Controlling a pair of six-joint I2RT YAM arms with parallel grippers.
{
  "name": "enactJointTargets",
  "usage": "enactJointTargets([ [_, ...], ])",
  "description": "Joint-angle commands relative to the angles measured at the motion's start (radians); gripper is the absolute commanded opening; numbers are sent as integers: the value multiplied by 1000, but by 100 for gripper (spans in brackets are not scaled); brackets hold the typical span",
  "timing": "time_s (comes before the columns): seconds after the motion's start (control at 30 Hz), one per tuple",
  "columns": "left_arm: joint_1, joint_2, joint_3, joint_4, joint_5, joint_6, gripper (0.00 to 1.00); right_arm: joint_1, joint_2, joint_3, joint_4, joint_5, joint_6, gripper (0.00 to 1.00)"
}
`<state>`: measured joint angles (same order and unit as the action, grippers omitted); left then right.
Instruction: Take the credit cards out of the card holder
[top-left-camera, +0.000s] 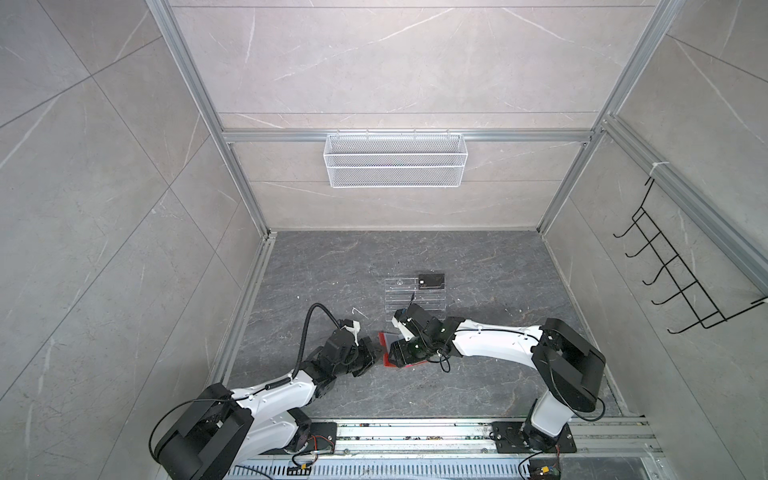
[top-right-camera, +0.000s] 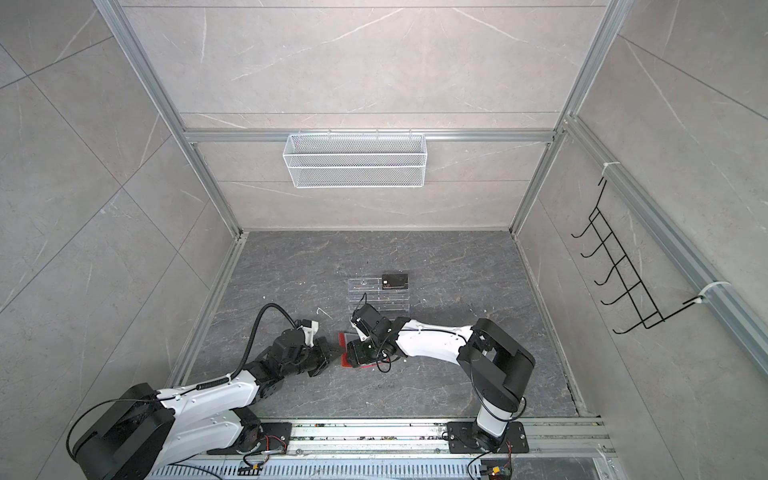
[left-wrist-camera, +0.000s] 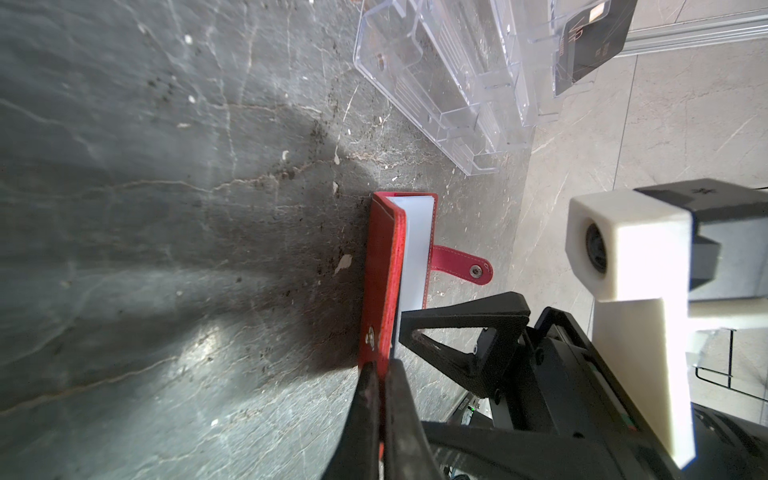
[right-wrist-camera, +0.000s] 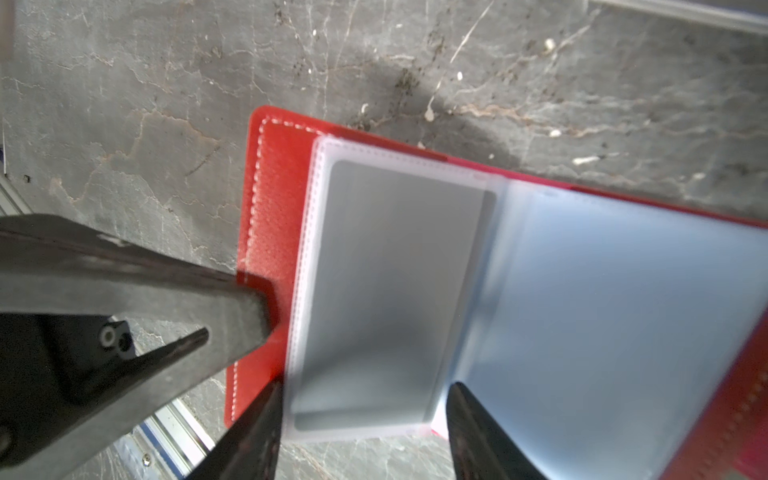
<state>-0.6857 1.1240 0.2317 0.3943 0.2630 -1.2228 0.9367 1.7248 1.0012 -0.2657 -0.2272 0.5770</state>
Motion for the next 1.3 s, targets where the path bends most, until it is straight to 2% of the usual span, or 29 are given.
enactJointTargets([
  [0.0,-5,-20,30,-1,4,34,0,-4,-26,13,-56,69,4,63],
  [0.3,-5,-7,36,-15,5,52,0,-9,-51,2,-61,85,7,65],
  [0.5,-5,0,44,-23,5,61,0,-11,-63,-1,-61,78,1,71],
  [0.83,-5,7,48,-20,5,63,0,-7,-103,-44,-11,-1,10,75],
  [0.97,-5,9,50,-17,7,65,0,-7,-72,-35,-29,25,17,75],
  [1.27,-7,15,53,-8,11,65,0,-7,-23,2,1,3,20,74],
])
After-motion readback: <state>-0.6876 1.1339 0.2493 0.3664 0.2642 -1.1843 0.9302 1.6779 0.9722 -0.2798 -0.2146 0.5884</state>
